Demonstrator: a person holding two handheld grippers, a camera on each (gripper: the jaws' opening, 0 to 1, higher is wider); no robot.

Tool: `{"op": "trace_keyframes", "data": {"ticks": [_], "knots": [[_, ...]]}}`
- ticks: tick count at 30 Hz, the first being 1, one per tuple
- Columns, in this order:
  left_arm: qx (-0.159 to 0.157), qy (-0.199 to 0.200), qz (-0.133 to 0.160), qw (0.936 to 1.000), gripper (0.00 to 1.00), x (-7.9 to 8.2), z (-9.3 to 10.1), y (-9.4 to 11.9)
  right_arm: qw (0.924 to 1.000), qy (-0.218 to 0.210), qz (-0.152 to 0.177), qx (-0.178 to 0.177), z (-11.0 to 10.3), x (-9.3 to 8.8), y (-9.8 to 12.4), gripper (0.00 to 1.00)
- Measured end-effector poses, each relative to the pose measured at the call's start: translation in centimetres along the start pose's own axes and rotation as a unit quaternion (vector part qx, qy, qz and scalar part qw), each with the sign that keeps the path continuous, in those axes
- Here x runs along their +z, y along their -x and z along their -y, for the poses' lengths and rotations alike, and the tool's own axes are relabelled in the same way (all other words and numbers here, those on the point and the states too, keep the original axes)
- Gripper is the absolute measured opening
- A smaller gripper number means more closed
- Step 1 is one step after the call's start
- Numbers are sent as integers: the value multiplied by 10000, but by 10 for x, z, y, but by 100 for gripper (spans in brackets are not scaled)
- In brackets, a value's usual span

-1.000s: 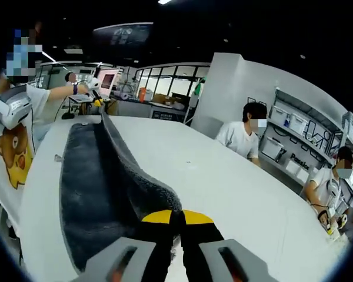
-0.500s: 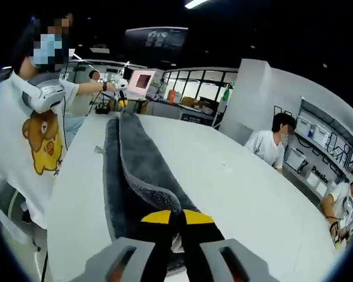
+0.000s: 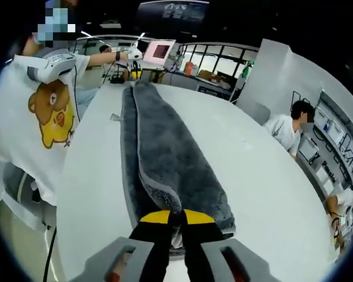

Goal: Fold the towel on the table until its edges align and the towel forms a compact rectangular stack.

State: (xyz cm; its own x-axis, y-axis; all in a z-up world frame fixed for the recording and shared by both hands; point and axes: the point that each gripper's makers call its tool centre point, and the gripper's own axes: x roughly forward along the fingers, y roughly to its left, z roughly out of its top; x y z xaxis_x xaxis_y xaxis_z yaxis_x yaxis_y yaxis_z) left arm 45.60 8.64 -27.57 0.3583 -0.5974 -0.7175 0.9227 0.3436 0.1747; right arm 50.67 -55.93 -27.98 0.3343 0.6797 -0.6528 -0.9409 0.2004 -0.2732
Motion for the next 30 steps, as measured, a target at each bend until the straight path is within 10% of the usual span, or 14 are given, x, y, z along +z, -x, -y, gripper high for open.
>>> {"op": "trace_keyframes", "data": {"ticks": [13, 30], "knots": [[-179, -105, -241, 9995, 5, -6, 12, 13, 9999, -99, 59, -113, 1, -14, 16, 6], [-522, -276, -1186, 9912, 4, -69, 7, 9, 9991, -355, -208, 93, -16, -42, 6, 6]]}}
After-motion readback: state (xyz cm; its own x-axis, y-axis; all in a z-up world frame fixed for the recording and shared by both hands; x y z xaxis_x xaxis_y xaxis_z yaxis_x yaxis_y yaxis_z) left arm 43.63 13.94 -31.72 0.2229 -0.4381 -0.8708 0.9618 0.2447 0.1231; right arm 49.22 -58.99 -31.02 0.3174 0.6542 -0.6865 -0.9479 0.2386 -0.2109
